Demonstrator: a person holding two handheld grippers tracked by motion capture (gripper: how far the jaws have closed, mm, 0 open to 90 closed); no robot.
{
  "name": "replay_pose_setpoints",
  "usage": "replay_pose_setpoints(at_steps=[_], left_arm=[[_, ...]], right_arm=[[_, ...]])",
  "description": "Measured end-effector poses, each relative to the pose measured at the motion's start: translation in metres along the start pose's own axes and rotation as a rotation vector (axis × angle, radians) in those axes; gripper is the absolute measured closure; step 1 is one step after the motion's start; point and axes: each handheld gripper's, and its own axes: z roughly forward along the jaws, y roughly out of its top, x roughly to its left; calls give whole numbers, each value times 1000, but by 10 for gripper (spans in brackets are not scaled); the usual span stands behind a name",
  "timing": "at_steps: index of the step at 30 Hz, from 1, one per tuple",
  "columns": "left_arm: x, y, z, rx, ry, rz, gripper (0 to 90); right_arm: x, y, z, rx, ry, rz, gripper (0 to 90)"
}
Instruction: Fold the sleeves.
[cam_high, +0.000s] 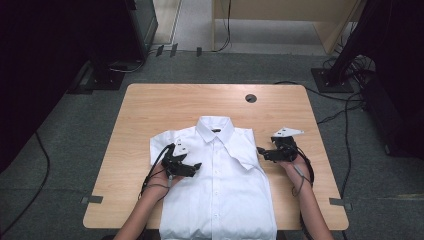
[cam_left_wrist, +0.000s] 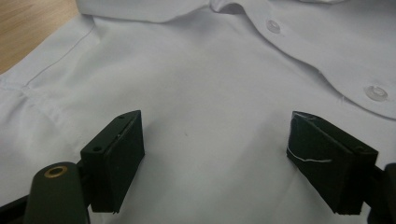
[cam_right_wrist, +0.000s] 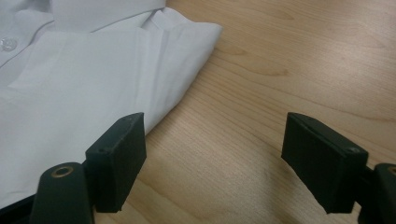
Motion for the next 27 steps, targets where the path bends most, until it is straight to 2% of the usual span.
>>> replay_pose_setpoints(at_steps=[11, 27], left_arm=[[0, 0, 0, -1, 0, 1, 190], [0, 0, 0, 0, 3, 0, 189]], right_arm=[[-8, -4, -2, 4, -13, 17, 211], [-14, -11, -3, 20, -38, 3, 165]])
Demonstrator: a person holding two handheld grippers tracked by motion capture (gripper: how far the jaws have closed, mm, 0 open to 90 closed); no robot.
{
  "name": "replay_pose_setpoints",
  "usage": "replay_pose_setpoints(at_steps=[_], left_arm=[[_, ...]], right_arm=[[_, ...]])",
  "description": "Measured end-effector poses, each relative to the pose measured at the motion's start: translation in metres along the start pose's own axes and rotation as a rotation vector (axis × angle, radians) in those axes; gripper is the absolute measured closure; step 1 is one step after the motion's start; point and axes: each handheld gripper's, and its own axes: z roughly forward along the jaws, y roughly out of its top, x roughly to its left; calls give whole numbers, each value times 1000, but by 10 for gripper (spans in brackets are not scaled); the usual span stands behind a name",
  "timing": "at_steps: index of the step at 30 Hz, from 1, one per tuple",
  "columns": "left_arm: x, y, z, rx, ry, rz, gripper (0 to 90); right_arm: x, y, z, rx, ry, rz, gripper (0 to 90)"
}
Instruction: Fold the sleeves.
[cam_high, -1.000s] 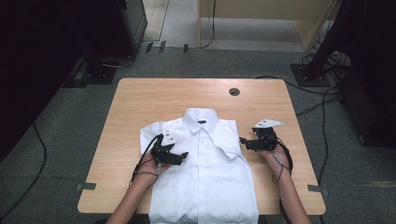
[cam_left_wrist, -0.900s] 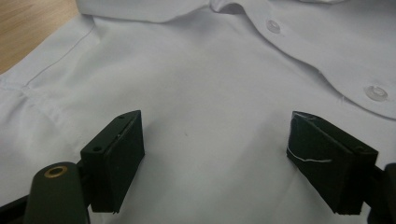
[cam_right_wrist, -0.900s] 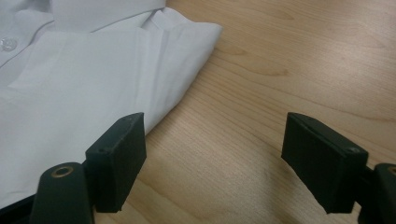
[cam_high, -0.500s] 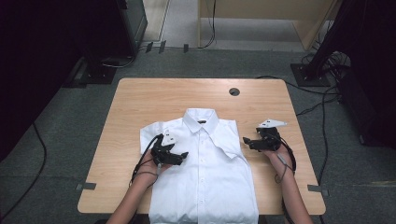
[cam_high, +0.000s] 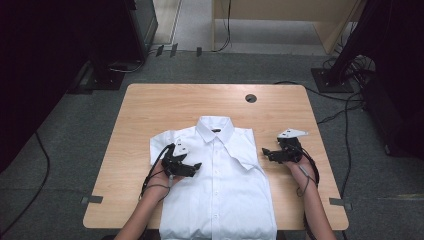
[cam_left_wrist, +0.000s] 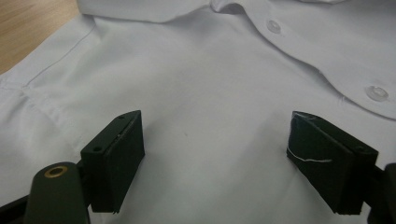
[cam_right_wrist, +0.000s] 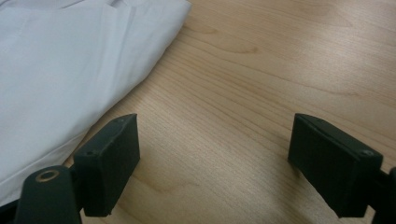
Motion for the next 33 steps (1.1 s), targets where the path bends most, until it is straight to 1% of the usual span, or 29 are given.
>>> replay_pose_setpoints(at_steps=[2, 4, 6, 8, 10, 13, 18, 19, 23, 26, 30, 33], left_arm=[[0, 0, 0, 0, 0, 0, 189], [0, 0, 0, 0, 0, 1, 189], [0, 0, 0, 0, -2, 2, 189], [0, 0, 0, 0, -2, 0, 188], [0, 0, 0, 0, -1, -1, 189], [0, 0, 0, -1, -4, -1, 190], [4, 1, -1, 10, 1, -6, 190], [6, 1, -3, 11, -1, -14, 190], [14, 1, -6, 15, 11, -22, 190], [20, 1, -8, 6, 17, -38, 190], [26, 1, -10, 8, 17, -38, 190], [29, 1, -10, 18, 13, -34, 190]], right_arm=[[-1, -1, 0, -2, -4, -4, 158], [-2, -2, -1, -3, -13, -21, 153], [-3, -3, -1, 3, -20, -22, 133], [-3, -4, -2, 5, -19, -20, 112], [-3, -4, -2, 14, -4, -35, 76], [-2, -4, -1, 29, 3, -46, 28], [-2, -4, -1, 35, 0, -43, 6], [-1, -4, -1, 36, -6, -38, 0], [-1, -5, -1, 37, -12, -32, 0], [-1, -5, -1, 37, -17, -29, 0], [0, -5, -2, 38, -20, -24, 0], [0, -5, -2, 38, -22, -21, 0]])
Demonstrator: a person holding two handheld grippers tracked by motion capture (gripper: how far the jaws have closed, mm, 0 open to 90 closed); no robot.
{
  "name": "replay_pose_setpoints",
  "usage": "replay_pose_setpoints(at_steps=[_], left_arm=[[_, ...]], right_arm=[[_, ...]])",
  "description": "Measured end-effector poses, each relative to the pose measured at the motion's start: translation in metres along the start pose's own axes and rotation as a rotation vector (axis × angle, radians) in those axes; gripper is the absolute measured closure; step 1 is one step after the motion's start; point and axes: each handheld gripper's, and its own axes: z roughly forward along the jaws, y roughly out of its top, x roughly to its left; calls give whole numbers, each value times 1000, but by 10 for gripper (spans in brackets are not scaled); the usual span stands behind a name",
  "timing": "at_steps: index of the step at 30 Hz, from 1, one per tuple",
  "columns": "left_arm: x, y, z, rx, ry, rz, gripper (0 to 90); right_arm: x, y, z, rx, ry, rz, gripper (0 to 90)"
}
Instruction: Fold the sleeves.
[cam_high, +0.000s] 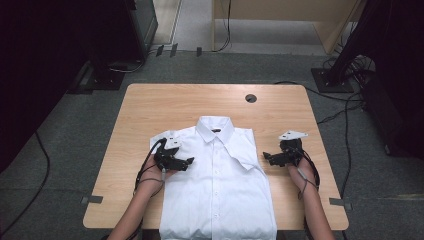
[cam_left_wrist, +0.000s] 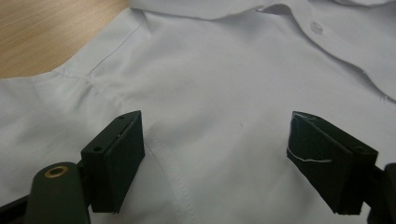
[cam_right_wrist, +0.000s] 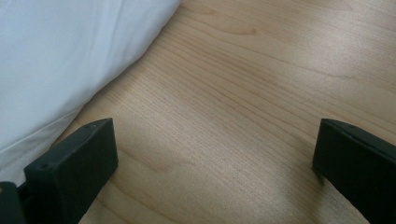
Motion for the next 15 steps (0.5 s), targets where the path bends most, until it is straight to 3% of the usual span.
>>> replay_pose_setpoints(at_steps=[15], left_arm=[[10, 0, 0, 17, -12, 2, 190]], right_arm=[[0, 0, 0, 1, -1, 0, 0]])
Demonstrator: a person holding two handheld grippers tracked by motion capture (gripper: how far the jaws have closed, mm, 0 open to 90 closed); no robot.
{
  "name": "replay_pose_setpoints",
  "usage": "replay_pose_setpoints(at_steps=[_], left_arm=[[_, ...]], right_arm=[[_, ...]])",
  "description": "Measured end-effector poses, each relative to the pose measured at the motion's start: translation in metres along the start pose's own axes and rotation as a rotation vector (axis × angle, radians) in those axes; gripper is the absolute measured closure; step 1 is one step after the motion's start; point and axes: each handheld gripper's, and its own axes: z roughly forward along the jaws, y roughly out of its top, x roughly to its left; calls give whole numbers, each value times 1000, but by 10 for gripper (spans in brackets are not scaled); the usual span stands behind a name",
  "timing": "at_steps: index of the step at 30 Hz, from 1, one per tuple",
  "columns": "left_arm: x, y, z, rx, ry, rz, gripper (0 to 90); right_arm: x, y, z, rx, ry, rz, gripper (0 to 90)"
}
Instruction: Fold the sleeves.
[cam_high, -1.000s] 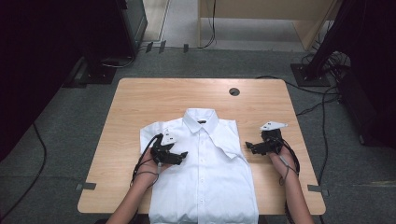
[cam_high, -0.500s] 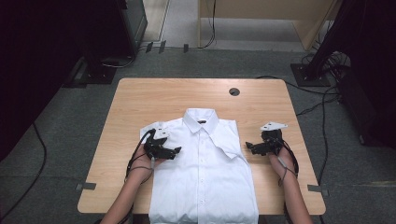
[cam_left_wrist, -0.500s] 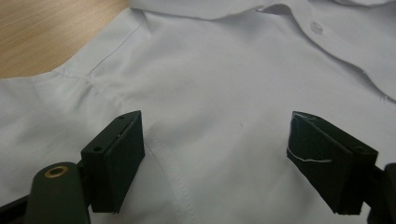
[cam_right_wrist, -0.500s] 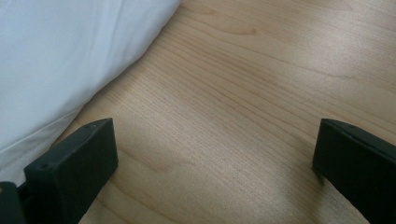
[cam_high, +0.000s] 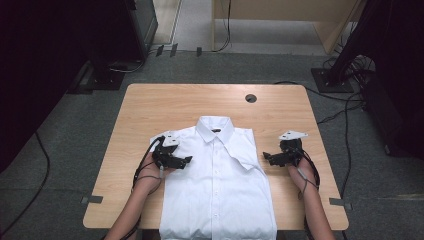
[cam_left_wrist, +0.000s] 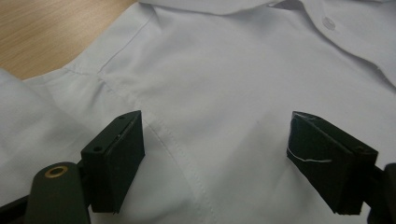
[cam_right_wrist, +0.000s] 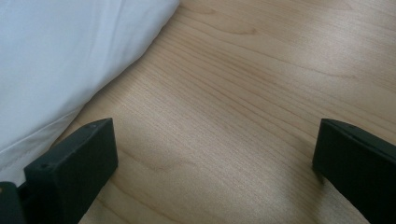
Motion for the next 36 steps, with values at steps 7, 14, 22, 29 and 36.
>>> replay_pose_setpoints(at_steps=[7, 14, 22, 29, 36], left_arm=[[7, -1, -4, 7, 6, -11, 190], [9, -3, -3, 23, 2, -1, 190], [14, -4, -8, 19, 5, -18, 190], [18, -6, -12, 11, 22, -34, 190], [25, -10, -12, 16, 17, -48, 190]], right_arm=[[0, 0, 0, 0, 0, 0, 0], [0, 0, 0, 0, 0, 0, 0], [0, 0, 0, 0, 0, 1, 0], [0, 0, 0, 0, 0, 0, 0], [0, 0, 0, 0, 1, 1, 0]])
